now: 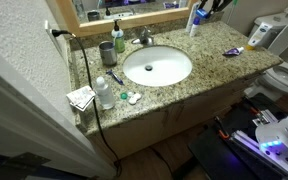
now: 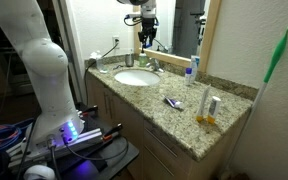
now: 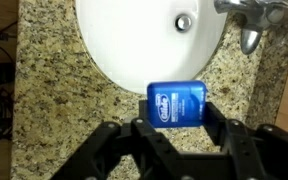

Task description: Move the silver cup to the left side of the counter, move the small blue object and then the toothpaste to the left side of the counter as well

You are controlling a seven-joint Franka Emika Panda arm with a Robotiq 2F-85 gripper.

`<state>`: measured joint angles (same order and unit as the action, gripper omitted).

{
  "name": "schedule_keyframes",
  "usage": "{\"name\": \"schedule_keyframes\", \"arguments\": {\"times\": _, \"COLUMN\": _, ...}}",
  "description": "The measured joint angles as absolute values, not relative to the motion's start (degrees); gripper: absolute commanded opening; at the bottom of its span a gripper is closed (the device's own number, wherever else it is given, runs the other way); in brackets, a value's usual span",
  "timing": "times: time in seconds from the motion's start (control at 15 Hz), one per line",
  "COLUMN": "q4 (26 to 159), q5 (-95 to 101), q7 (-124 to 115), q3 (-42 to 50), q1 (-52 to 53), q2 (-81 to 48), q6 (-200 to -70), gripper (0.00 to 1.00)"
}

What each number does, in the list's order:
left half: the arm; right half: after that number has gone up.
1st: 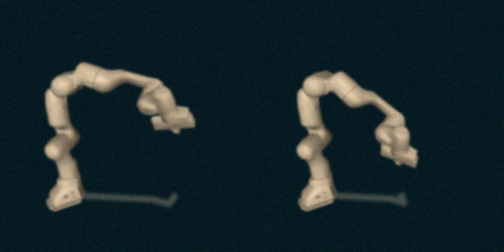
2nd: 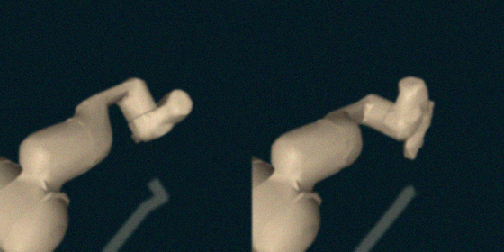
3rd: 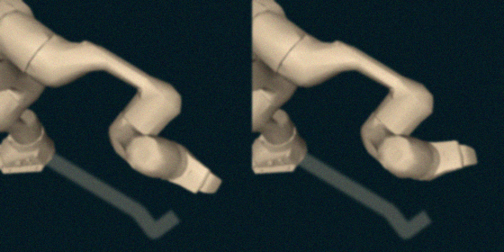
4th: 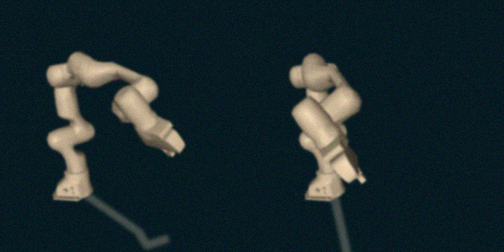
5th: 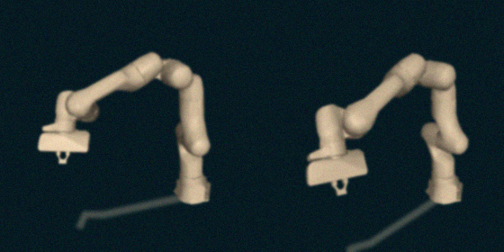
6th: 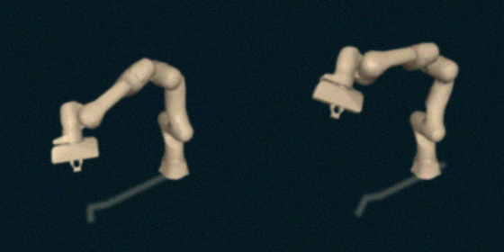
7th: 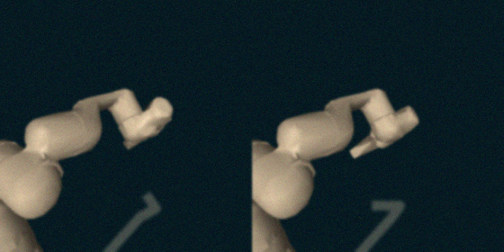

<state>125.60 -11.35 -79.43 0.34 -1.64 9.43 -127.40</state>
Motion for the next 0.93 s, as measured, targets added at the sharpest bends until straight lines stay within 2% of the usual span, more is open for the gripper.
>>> {"name": "schedule_keyframes", "arguments": {"times": 0.33, "q4": 126.58, "q5": -11.28, "q7": -78.1, "q3": -7.7, "q1": 4.9, "q2": 8.25, "q6": -126.09, "gripper": 0.31}}
{"name": "schedule_keyframes", "arguments": {"times": 0.4, "q4": 126.52, "q5": -11.28, "q7": -78.18, "q3": -9.69, "q1": 6.7, "q2": 7.87, "q6": -126.1, "gripper": 0.56}}
{"name": "schedule_keyframes", "arguments": {"times": 0.53, "q4": 126.14, "q5": -11.4, "q7": -77.83, "q3": -12.1, "q1": 9.51, "q2": 7.23, "q6": -126.1, "gripper": 0.56}}
{"name": "schedule_keyframes", "arguments": {"times": 0.6, "q4": 126.0, "q5": -11.4, "q7": -77.77, "q3": -12.48, "q1": 10.13, "q2": 7.05, "q6": -126.1, "gripper": 0.31}}
{"name": "schedule_keyframes", "arguments": {"times": 0.93, "q4": 125.88, "q5": -9.33, "q7": -77.19, "q3": -13.19, "q1": 10.67, "q2": 5.61, "q6": -125.32, "gripper": 0.31}}
